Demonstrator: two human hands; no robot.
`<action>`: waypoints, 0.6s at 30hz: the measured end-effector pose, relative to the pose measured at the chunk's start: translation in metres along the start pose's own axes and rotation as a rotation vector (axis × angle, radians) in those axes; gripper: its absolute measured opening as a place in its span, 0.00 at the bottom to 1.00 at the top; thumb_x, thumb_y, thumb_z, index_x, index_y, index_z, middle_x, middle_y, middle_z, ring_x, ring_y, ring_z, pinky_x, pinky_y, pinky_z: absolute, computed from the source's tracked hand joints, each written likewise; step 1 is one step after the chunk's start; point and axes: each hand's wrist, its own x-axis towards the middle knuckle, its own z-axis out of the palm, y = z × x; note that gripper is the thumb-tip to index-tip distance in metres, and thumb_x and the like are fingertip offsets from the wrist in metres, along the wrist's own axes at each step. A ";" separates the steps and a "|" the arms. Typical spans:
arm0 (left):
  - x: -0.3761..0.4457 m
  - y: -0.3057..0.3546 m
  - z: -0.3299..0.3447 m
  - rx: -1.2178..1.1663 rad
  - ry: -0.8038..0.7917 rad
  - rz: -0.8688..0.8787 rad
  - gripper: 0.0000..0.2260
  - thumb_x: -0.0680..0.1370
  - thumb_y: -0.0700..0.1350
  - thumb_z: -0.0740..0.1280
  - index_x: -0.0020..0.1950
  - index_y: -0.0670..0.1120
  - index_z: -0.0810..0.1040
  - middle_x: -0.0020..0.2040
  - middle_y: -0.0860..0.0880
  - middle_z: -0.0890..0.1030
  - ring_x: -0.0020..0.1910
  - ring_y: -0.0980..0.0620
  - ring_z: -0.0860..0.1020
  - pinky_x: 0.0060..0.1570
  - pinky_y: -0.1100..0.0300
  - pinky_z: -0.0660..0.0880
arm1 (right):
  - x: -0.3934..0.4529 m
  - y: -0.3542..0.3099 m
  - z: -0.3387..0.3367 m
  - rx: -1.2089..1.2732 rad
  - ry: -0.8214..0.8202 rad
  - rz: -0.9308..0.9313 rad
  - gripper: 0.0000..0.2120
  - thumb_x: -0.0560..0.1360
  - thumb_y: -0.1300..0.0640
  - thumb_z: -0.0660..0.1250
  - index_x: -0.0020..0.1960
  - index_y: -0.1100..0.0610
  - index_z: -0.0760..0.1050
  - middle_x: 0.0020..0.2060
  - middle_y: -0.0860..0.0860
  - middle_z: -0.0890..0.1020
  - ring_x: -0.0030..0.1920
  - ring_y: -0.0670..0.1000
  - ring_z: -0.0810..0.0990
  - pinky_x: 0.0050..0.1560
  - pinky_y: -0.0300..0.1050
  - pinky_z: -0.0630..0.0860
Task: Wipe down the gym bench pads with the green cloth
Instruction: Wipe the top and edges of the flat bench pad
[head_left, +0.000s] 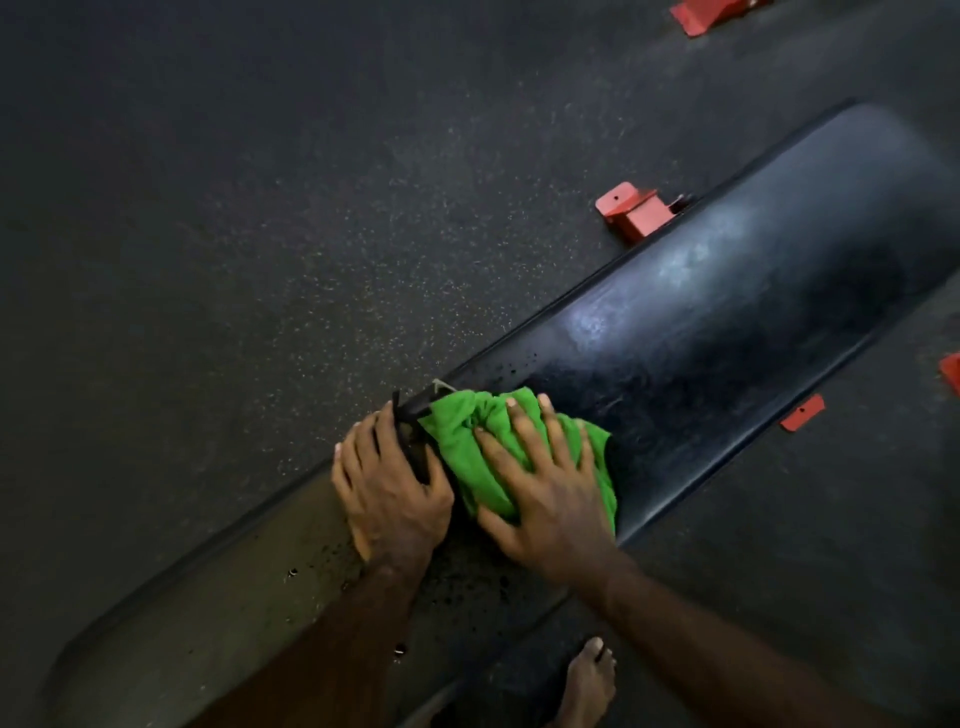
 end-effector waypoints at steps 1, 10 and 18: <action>0.000 0.000 0.000 -0.002 -0.005 -0.006 0.28 0.78 0.57 0.57 0.75 0.45 0.69 0.71 0.43 0.74 0.74 0.43 0.68 0.77 0.43 0.58 | 0.010 0.014 -0.003 -0.039 -0.003 -0.076 0.38 0.72 0.33 0.65 0.79 0.44 0.67 0.82 0.55 0.61 0.83 0.62 0.52 0.74 0.72 0.60; 0.001 0.001 0.001 -0.006 -0.008 -0.013 0.27 0.80 0.58 0.56 0.76 0.45 0.70 0.72 0.44 0.74 0.74 0.43 0.68 0.78 0.43 0.57 | 0.039 -0.013 0.004 0.047 0.095 0.158 0.35 0.73 0.35 0.64 0.78 0.45 0.69 0.81 0.56 0.63 0.83 0.62 0.53 0.77 0.72 0.56; 0.001 0.001 0.002 0.014 -0.009 -0.021 0.28 0.82 0.61 0.56 0.76 0.46 0.69 0.72 0.45 0.74 0.74 0.43 0.67 0.78 0.43 0.56 | 0.119 0.025 -0.015 0.050 0.137 0.350 0.31 0.70 0.34 0.63 0.70 0.45 0.76 0.75 0.55 0.72 0.80 0.61 0.61 0.76 0.67 0.59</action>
